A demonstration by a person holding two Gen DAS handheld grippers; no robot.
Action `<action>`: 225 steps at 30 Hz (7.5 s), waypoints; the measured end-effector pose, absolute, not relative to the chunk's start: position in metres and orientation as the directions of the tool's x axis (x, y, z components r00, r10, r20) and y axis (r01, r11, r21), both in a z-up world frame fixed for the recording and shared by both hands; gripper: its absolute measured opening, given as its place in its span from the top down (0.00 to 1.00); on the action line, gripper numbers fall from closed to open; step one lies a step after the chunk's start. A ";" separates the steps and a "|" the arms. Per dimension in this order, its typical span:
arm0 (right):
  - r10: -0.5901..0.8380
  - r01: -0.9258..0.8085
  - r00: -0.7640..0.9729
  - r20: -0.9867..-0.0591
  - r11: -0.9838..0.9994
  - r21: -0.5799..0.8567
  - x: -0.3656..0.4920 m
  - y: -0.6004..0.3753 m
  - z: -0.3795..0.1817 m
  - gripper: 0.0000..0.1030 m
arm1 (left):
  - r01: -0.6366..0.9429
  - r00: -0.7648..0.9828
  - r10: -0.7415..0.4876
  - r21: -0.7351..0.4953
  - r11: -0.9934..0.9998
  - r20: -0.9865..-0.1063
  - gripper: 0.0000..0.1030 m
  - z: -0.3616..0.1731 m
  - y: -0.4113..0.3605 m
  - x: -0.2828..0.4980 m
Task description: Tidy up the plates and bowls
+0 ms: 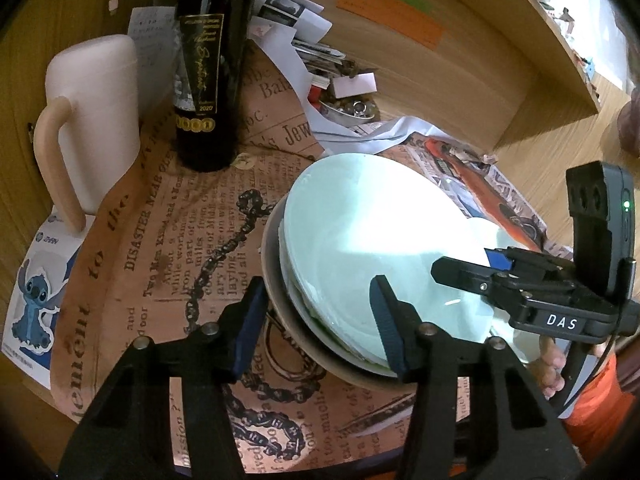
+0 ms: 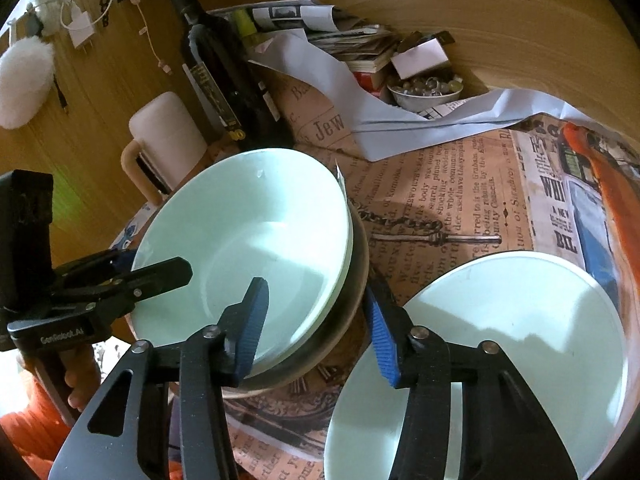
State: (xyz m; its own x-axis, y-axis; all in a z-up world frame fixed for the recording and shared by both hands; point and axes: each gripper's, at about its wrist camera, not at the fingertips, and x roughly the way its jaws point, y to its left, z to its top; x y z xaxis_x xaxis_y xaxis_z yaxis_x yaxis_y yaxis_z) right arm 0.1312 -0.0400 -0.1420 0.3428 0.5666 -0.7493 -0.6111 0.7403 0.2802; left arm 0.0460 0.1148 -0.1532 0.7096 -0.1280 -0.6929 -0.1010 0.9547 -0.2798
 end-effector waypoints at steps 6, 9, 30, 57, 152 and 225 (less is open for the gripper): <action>0.552 -0.590 0.380 -0.743 0.763 0.265 0.129 -0.037 -0.142 0.56 | -0.138 0.712 -0.083 -0.255 0.957 -0.697 0.49 -0.153 0.111 0.048; 0.549 -0.581 0.393 -0.738 0.770 0.263 0.128 -0.037 -0.140 0.57 | -0.159 0.714 -0.065 -0.253 0.954 -0.697 0.49 -0.153 0.110 0.050; 0.554 -0.543 0.434 -0.711 0.790 0.284 0.127 -0.042 -0.132 0.62 | -0.190 0.754 -0.020 -0.247 0.950 -0.656 0.49 -0.148 0.107 0.050; 0.533 -0.485 0.548 -0.645 0.830 0.273 0.113 -0.088 -0.101 0.62 | -0.069 0.817 -0.078 -0.231 0.970 -0.572 0.49 -0.116 0.068 0.057; 0.484 -0.470 0.857 -0.179 0.875 0.115 -0.030 -0.211 -0.004 0.12 | 0.018 0.989 -0.021 -0.026 0.999 -0.146 0.01 -0.015 -0.054 -0.054; 0.476 -0.460 0.870 -0.131 0.878 0.131 -0.049 -0.214 -0.003 0.00 | 0.033 0.990 -0.035 -0.018 0.999 -0.133 0.00 -0.019 -0.068 -0.063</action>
State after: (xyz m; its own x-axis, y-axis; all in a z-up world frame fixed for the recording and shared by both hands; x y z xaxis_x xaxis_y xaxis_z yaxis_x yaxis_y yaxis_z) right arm -0.0490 -0.2143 -0.0033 0.8699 0.4756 -0.1307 -0.4604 0.8780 0.1307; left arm -0.0630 -0.0682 -0.0194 0.9904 -0.0351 -0.1335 0.0330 0.9993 -0.0183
